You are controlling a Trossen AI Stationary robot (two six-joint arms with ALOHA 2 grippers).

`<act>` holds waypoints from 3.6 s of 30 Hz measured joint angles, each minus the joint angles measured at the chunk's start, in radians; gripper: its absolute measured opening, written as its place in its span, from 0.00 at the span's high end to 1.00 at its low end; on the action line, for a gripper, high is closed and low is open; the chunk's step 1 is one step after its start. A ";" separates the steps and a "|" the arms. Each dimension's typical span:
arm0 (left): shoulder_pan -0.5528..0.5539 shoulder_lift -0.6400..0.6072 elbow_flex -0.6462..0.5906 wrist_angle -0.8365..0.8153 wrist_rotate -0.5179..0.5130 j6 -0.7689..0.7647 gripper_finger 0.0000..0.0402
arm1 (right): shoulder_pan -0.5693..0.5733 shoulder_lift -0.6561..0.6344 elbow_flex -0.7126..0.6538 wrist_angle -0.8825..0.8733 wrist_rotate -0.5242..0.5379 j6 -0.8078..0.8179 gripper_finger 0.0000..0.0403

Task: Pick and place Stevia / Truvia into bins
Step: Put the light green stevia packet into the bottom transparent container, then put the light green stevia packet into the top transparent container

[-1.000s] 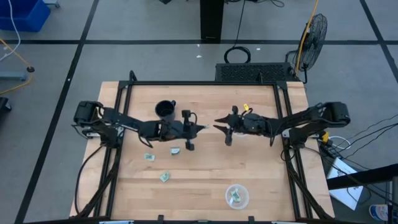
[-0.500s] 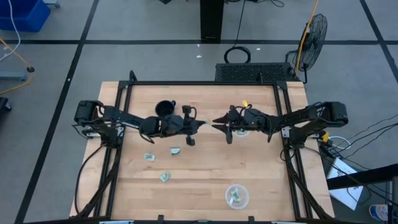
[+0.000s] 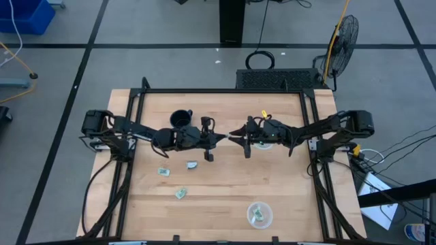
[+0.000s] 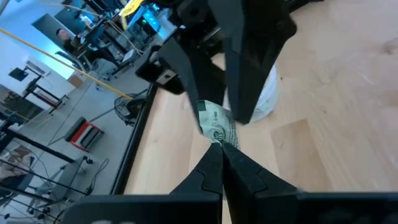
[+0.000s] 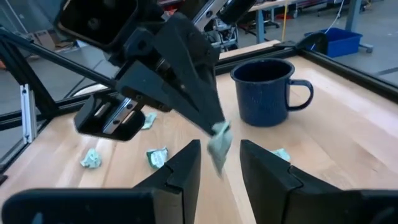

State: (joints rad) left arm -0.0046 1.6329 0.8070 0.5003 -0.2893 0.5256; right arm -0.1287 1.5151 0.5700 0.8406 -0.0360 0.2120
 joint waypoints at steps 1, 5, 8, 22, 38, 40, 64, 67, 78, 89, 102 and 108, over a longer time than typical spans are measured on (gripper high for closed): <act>0.000 0.000 0.000 0.000 0.000 -0.001 0.99 | 0.000 0.005 0.004 0.001 0.000 -0.009 0.74; -0.001 0.000 0.000 -0.004 0.000 0.000 0.97 | 0.000 0.008 0.011 0.001 0.006 -0.040 0.74; -0.002 0.000 0.000 -0.002 -0.005 0.007 0.99 | 0.000 0.008 0.011 0.000 0.006 -0.046 0.78; -0.002 0.000 0.000 0.003 -0.009 -0.009 0.99 | 0.000 0.008 0.011 -0.015 0.005 -0.094 0.99; -0.037 -0.001 0.001 -0.010 -0.063 -0.112 0.62 | 0.044 -0.057 0.011 -0.208 0.006 -0.080 1.00; -0.049 -0.001 0.001 -0.031 -0.155 -0.100 0.59 | 0.072 -0.125 0.011 -0.371 0.006 -0.064 1.00; -0.192 -0.282 0.001 -0.161 -0.625 -0.110 0.58 | 0.624 -0.262 0.010 -0.768 -0.142 0.168 1.00; -0.185 -0.344 0.002 -0.154 -0.683 -0.110 0.58 | 0.682 -0.231 0.018 -0.693 -0.096 0.193 1.00; -0.119 -0.444 0.001 -0.158 -0.681 -0.109 0.58 | 0.832 -0.095 0.249 -0.958 0.048 0.408 1.00; -0.072 -0.442 0.001 -0.159 -0.679 -0.116 0.58 | 0.836 0.052 0.296 -1.034 0.034 0.594 0.98; -0.072 -0.442 0.001 -0.159 -0.678 -0.112 0.58 | 0.823 0.045 0.297 -1.010 0.029 0.616 0.81; -0.045 -0.442 0.001 -0.262 -0.475 -0.126 0.58 | 0.787 -0.012 0.297 -0.913 0.013 0.597 0.79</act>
State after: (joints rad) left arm -0.0498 1.1908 0.8078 0.2383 -0.7641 0.3996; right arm 0.6580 1.5026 0.8669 -0.0729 -0.0234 0.8088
